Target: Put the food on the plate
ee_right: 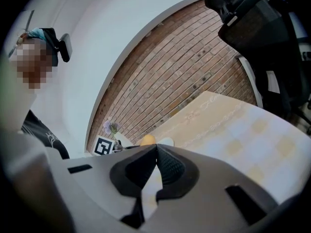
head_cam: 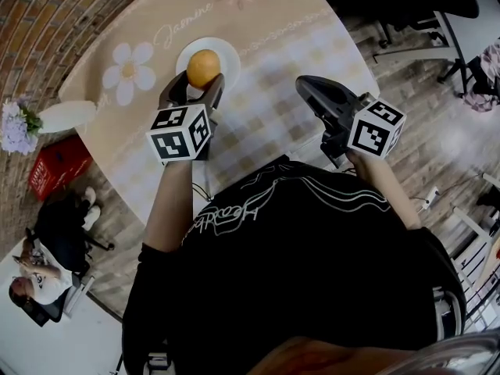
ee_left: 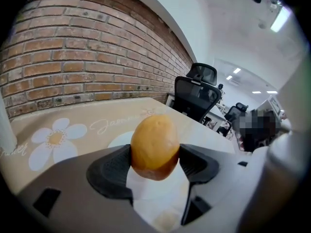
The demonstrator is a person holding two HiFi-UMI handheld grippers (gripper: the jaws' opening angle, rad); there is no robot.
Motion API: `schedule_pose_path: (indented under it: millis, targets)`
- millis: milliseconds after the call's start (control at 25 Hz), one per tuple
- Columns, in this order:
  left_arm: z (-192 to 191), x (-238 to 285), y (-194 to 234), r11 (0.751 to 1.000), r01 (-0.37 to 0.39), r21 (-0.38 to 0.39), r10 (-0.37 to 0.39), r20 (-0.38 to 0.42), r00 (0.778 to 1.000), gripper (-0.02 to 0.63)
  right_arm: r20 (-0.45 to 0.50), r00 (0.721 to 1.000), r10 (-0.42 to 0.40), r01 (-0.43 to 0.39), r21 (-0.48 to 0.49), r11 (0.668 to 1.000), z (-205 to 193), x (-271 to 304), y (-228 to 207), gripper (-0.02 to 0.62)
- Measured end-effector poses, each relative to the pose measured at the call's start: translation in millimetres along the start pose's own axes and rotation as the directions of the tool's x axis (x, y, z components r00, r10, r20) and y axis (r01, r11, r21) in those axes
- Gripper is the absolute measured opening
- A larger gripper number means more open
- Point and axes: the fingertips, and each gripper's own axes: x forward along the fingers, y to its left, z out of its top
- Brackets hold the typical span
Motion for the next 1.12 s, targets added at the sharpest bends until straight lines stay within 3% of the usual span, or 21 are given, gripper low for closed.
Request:
schedule_pose_path:
  millis: [360,800,1120]
  targets:
    - [-17,20,10,0.998,-0.031,0.057,0.035,-0.073,0.997,0.31,-0.012,1.0,-0.024,0.025,0.051,0.998,-11,3,-15,-0.003]
    - [-13,24,7,0.992,-0.045,0.116,0.051,-0.05,0.997,0.31,-0.012,0.999,-0.033,0.034,0.065,0.997,-18,0,-20,-0.003]
    - [-8,24,1,0.994,-0.014,0.105,0.015,-0.012,1.0,0.318,-0.016,0.999,-0.028,0.029,0.084,0.996,-25,-5,-19,-0.003]
